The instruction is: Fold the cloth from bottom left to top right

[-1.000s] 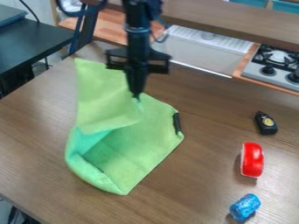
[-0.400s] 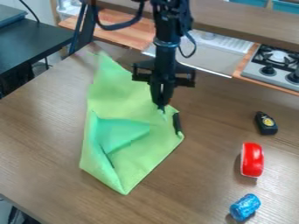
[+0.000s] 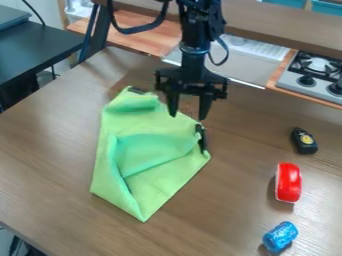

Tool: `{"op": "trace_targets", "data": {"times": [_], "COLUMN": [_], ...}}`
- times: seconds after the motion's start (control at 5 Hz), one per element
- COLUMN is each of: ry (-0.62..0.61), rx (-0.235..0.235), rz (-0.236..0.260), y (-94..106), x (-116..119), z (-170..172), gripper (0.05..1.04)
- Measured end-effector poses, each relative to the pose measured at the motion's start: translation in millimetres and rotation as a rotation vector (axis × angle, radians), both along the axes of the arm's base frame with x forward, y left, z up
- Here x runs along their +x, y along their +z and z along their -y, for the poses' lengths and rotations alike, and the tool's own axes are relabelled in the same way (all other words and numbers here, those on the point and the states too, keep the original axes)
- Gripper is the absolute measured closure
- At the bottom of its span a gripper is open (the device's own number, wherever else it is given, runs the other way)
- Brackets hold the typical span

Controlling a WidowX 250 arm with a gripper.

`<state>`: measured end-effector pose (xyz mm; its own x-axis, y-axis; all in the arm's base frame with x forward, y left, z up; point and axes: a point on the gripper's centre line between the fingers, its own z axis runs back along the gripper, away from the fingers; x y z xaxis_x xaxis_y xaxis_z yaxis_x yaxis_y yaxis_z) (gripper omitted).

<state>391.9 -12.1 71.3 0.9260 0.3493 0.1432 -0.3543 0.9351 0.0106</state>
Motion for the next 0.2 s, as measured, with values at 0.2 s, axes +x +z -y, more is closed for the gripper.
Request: {"op": "trace_targets", "data": {"times": [0.2], "ry": [-0.027], "rx": [0.005], "rz": [0.073], "y": [33.8], "x": [0.5], "z": [-3.5], "gripper": [0.085]}}
